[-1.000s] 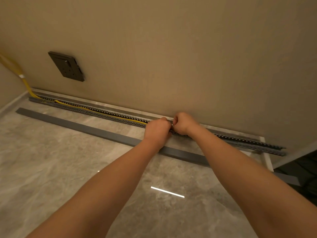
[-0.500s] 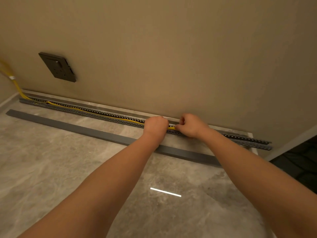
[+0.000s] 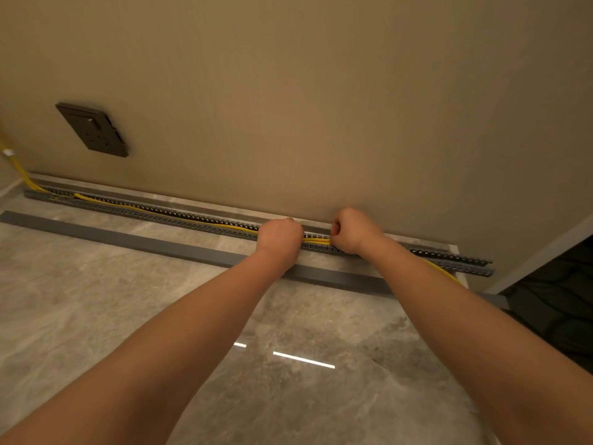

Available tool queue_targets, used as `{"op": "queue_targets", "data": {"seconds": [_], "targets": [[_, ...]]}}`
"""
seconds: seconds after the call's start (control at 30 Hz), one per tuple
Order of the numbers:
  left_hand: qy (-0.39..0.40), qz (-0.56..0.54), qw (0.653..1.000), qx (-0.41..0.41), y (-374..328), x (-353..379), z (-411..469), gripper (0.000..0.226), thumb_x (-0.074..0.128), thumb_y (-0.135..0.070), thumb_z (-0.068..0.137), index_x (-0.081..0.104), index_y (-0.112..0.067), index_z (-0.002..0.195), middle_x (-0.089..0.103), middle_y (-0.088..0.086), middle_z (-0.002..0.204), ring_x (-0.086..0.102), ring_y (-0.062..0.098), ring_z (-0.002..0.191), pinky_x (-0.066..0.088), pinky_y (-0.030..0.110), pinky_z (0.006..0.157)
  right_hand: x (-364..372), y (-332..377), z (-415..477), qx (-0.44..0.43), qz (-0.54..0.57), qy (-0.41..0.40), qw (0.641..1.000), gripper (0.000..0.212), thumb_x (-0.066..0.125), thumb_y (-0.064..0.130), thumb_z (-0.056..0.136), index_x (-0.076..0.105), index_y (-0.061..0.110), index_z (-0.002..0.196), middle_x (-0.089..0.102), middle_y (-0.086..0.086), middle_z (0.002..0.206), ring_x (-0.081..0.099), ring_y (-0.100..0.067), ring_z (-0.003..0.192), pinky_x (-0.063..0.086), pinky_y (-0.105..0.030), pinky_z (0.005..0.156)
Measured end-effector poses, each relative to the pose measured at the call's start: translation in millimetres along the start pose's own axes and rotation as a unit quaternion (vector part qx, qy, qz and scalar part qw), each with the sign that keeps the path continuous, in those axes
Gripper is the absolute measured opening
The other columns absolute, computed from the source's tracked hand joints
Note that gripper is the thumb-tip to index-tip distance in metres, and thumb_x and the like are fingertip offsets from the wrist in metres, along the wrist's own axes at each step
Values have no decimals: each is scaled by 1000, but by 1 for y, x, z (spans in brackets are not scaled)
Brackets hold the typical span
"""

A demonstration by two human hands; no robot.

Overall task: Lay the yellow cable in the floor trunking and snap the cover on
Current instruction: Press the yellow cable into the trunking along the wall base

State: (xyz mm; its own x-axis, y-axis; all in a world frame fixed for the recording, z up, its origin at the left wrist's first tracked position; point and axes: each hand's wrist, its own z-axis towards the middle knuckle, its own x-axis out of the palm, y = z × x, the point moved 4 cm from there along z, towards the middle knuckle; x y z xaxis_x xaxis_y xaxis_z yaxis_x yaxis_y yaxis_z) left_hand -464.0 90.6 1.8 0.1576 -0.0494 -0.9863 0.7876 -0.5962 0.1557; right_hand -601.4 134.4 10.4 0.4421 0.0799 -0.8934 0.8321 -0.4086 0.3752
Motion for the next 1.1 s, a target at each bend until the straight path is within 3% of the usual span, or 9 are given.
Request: {"op": "queue_targets", "data": {"seconds": [0.2, 0.4, 0.63, 0.87, 1.0, 1.1], "targets": [[-46, -51, 996, 56, -28, -10, -5, 20, 54, -20, 90, 71, -17, 99, 66, 7, 102, 65, 29, 94, 49, 35, 68, 1, -4, 3, 2, 27, -2, 1000, 10, 62, 11, 83, 72, 9, 85, 72, -16, 94, 67, -33, 90, 55, -38, 76], [-35, -63, 997, 37, -42, -2, -5, 24, 54, -14, 91, 72, -21, 104, 67, 6, 104, 65, 29, 96, 51, 37, 71, 3, -6, -1, -2, 33, 1, 999, 10, 61, 12, 83, 65, 18, 77, 71, -12, 97, 64, -30, 93, 55, -40, 83], [-21, -24, 998, 47, -50, -12, 3, 21, 53, -3, 90, 71, -10, 98, 69, 9, 102, 66, 31, 97, 51, 36, 73, -4, -12, -19, 1, -28, -55, 998, 12, 65, 27, 81, 55, 21, 76, 68, -9, 95, 63, -31, 91, 41, -30, 65], [-15, 20, 994, 105, -62, -11, 12, 25, 51, -3, 92, 70, -11, 106, 70, 8, 107, 67, 30, 101, 52, 36, 76, -13, -48, -43, 87, 30, -77, 993, 30, 66, 45, 80, 53, 21, 67, 64, -2, 78, 64, -28, 84, 40, -30, 63], [-11, 24, 994, 106, -66, -14, 11, 25, 52, -1, 91, 70, -11, 106, 71, 7, 106, 67, 29, 100, 51, 34, 73, -14, -52, -52, 98, 35, -84, 991, 20, 64, 39, 82, 63, 20, 77, 71, -6, 85, 65, -29, 87, 45, -31, 67], [-3, 22, 995, 101, -70, -14, 8, 24, 53, 0, 91, 70, -10, 104, 71, 7, 105, 67, 28, 98, 50, 34, 72, -13, -54, -54, 89, 40, -76, 992, 9, 62, 31, 84, 61, 24, 80, 68, -6, 85, 64, -30, 90, 45, -31, 69]]}}
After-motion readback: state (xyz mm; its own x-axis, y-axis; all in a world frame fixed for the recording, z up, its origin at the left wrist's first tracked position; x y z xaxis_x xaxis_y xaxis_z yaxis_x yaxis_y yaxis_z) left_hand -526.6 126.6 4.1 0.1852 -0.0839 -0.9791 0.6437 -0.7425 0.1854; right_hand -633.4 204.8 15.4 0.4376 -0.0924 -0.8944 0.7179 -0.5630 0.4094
